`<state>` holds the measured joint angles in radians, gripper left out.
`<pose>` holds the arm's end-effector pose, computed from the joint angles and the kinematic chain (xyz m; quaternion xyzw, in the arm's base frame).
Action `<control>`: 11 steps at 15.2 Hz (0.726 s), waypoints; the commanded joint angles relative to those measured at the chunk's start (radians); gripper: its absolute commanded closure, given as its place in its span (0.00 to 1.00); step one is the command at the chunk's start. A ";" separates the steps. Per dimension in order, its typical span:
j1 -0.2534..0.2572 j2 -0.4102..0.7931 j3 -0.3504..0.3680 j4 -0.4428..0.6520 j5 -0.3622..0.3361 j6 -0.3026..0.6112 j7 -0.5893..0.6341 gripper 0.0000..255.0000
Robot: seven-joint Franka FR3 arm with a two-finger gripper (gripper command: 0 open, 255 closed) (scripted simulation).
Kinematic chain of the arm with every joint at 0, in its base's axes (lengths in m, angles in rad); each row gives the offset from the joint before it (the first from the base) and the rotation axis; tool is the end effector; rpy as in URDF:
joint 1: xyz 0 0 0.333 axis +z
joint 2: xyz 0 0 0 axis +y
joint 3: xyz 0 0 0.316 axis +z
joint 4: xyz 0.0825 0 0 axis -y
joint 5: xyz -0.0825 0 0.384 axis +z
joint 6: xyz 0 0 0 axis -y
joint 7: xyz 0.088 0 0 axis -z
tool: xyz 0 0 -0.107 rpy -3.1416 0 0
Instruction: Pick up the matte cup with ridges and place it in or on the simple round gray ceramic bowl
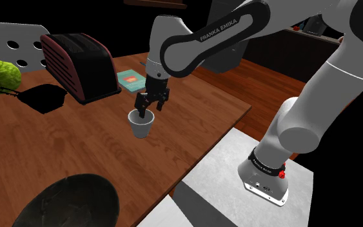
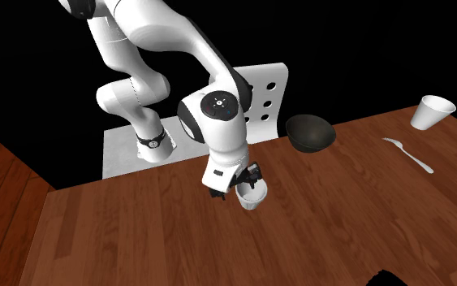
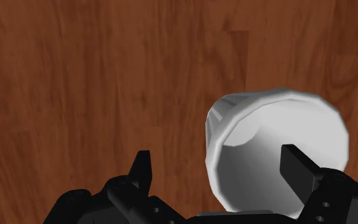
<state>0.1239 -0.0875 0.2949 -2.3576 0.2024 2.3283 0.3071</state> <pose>0.4516 0.2052 0.3676 -0.9976 0.0119 -0.0039 0.0685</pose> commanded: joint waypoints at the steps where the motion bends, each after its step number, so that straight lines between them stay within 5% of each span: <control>1: 0.000 0.000 0.000 0.000 0.000 0.000 0.000 0.00; 2: 0.000 0.000 0.000 0.000 0.000 0.000 0.000 1.00; 11: 0.000 0.000 0.000 0.000 0.000 0.000 0.000 1.00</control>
<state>0.1237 -0.0878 0.2947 -2.3572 0.2023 2.3285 0.3071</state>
